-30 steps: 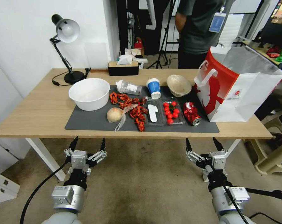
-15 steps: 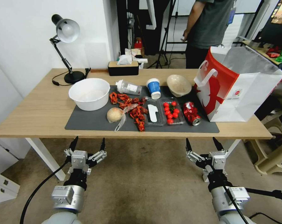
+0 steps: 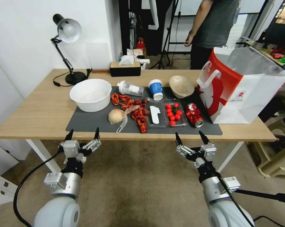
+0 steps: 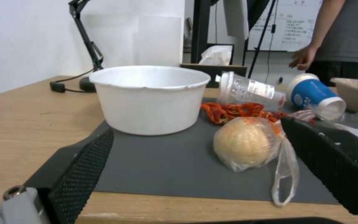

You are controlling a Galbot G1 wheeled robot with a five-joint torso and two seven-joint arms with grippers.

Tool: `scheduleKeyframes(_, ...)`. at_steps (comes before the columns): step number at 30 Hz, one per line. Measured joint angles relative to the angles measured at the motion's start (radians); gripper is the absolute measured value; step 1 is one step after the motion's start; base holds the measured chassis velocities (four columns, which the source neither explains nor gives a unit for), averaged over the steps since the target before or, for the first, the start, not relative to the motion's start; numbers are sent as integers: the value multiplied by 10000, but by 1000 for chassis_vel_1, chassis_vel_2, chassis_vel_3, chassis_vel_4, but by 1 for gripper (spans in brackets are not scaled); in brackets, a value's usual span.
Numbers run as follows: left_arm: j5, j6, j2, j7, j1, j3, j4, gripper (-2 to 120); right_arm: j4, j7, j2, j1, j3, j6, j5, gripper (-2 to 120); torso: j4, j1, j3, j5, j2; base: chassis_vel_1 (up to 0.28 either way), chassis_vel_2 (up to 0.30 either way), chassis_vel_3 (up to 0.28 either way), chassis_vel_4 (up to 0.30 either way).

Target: Pick up the trash from the table and place it into the takeout bag.

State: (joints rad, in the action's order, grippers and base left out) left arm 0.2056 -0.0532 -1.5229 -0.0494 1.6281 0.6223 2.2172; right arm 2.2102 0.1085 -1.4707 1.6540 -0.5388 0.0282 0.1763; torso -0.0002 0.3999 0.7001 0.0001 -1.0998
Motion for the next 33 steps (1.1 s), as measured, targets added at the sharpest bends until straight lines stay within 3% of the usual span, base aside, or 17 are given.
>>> scheduleKeyframes(13,-15,24,175,-294,92,6,37,100,-83,-135,267,-150,-382,136,88,100,2,0,-1,-1,-1,0,0,0,0)
scheduleKeyframes(19,93,19,283,-442,123,19,131,100,-866,-816,2049,-1944,-166,-429,1229,100,4,2,0,0,-2,0,0,0,0)
scheduleKeyframes(20,93,19,283,-442,123,19,131,100,-866,-816,2049,-1944,-166,-429,1229,100,4,2,0,0,-2,0,0,0,0)
scheduleKeyframes(24,12,-121,331,-750,191,16,190,100,-1936,-1262,3342,-3339,223,-1133,2336,100,5,2,0,1,-2,0,0,0,0)
scheduleKeyframes(28,-29,-158,365,-865,199,4,191,100,-2357,-1440,3690,-3786,391,-1377,2670,100,4,3,1,2,-1,0,0,0,0)
scheduleKeyframes(33,-78,-279,463,-944,134,-38,122,100,-2664,-1980,4354,-4479,596,-2469,3369,100,3,2,0,0,-2,0,0,0,0)
